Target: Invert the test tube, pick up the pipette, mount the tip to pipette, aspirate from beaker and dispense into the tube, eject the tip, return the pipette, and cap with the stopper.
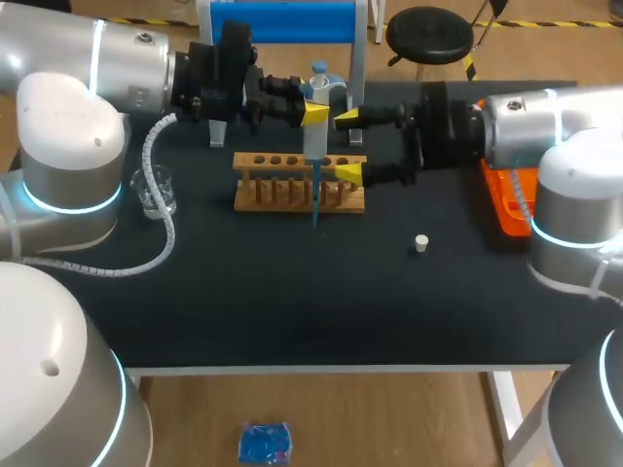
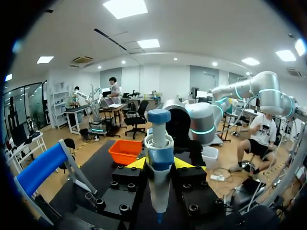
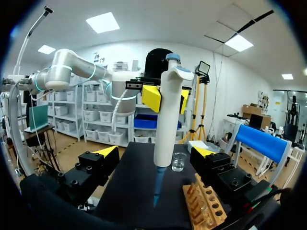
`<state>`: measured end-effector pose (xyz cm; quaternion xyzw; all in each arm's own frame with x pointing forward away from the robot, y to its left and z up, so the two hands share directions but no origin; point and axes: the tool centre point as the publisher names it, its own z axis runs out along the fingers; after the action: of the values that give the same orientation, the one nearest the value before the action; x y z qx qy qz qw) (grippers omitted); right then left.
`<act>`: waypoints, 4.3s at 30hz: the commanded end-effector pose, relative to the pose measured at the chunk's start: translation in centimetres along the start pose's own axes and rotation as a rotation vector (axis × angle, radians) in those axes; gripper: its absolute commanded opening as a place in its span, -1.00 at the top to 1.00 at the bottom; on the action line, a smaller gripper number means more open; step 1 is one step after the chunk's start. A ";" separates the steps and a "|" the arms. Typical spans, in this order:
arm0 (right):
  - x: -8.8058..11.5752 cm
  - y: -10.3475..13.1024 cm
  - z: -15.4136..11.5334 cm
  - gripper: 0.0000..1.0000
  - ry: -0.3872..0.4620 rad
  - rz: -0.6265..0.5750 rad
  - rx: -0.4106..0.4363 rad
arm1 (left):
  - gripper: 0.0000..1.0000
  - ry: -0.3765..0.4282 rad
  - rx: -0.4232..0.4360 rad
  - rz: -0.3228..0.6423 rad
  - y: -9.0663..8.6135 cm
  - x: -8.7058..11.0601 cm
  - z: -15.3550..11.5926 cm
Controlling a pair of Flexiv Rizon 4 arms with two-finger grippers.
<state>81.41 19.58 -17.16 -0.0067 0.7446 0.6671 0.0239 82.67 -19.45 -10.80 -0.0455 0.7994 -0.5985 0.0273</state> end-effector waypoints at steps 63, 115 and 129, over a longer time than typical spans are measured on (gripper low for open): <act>-2.2 2.2 4.4 -1.00 -0.037 0.077 -0.132 | 1.00 0.002 0.001 0.001 0.0 -0.1 0.0; -2.4 2.2 4.8 1.00 -0.038 0.081 -0.109 | 1.00 0.002 0.001 0.001 0.0 -0.1 0.0; -2.5 2.2 4.4 1.00 -0.057 0.085 -0.121 | 1.00 0.002 0.001 0.001 0.0 -0.1 0.0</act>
<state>83.54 24.32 -15.32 0.0399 0.7034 0.7096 0.0131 83.22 -19.45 -10.76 -0.0453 0.7991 -0.5988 0.0280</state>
